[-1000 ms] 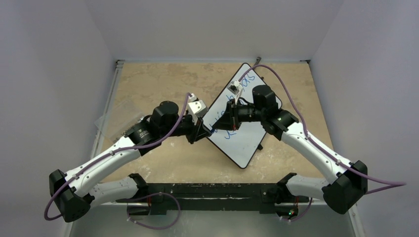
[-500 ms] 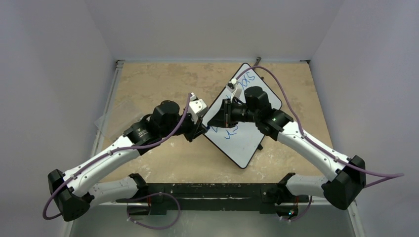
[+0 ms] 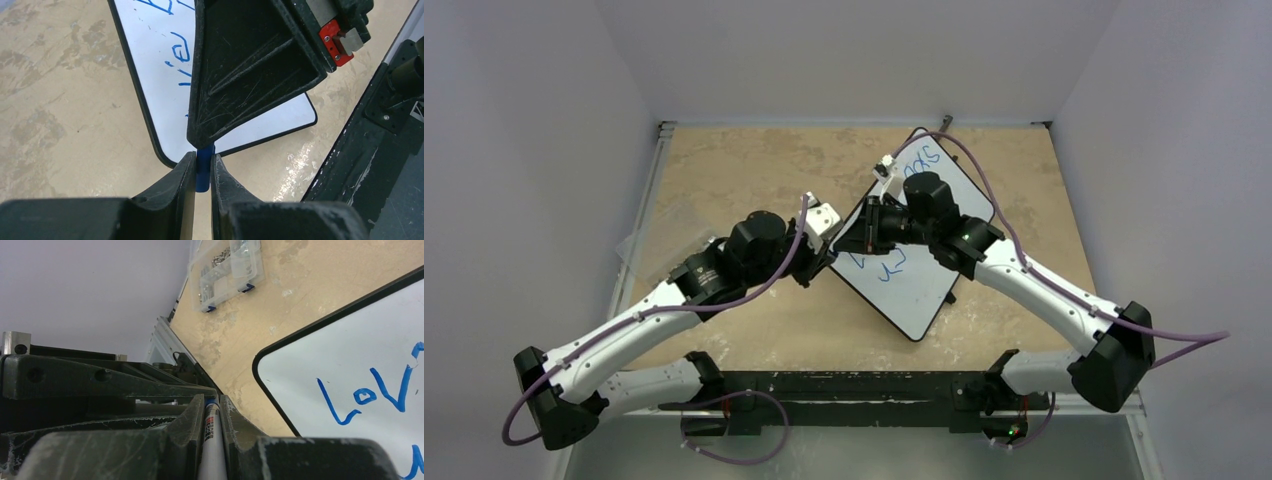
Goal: Write a sentence on the whiteboard
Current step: Close the whiteboard marker at the center of the board, then place the whiteboard marker at the center of the board.
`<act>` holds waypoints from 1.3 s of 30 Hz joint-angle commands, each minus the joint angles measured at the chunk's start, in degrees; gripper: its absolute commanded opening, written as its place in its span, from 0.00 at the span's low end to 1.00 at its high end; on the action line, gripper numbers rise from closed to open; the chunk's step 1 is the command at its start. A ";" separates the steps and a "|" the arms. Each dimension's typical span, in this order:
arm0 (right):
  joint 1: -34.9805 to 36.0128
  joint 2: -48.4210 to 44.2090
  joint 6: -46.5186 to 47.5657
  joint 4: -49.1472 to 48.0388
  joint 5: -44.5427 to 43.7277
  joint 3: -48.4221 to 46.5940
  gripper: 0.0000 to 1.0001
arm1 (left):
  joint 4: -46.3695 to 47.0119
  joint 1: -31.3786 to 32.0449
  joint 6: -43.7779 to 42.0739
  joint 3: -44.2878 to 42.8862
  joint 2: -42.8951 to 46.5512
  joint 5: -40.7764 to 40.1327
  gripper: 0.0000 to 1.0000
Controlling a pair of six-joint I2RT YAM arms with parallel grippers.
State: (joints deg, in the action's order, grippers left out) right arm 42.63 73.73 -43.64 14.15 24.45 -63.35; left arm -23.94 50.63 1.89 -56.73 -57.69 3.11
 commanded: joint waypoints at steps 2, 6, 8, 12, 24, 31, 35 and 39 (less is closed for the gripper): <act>4.13 1.38 0.04 -0.23 5.22 -3.04 0.00 | 12.38 1.22 0.92 -3.91 2.71 0.04 0.22; 4.13 0.59 1.51 -0.39 6.68 -3.85 0.00 | 8.34 1.22 0.35 -3.57 4.38 -2.13 0.46; 4.13 -0.14 1.88 -1.01 7.67 -3.76 0.00 | 6.81 1.18 0.92 -3.68 5.61 -2.91 0.53; 4.13 -1.93 3.25 -0.64 8.72 -4.09 0.00 | 3.02 1.14 3.30 -5.69 8.78 2.17 0.58; 3.95 -6.48 12.82 2.84 10.26 -8.11 0.00 | -9.33 1.18 6.21 -11.29 13.49 12.52 0.58; 3.86 -7.56 15.05 2.71 12.33 -10.67 0.00 | -9.71 0.34 7.30 -10.57 12.74 17.68 0.54; 3.86 -8.14 15.96 2.88 13.88 -11.54 0.00 | -9.61 -0.49 7.96 -11.13 11.18 20.00 0.51; 3.86 -8.52 16.48 3.00 15.00 -11.94 0.00 | -8.61 -1.09 8.40 -11.58 9.87 22.22 0.47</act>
State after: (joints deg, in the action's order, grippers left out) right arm 46.50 66.92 -29.19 17.65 36.82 -72.44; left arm -34.20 50.24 8.84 -66.87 -46.89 21.28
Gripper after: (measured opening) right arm 0.091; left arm 0.485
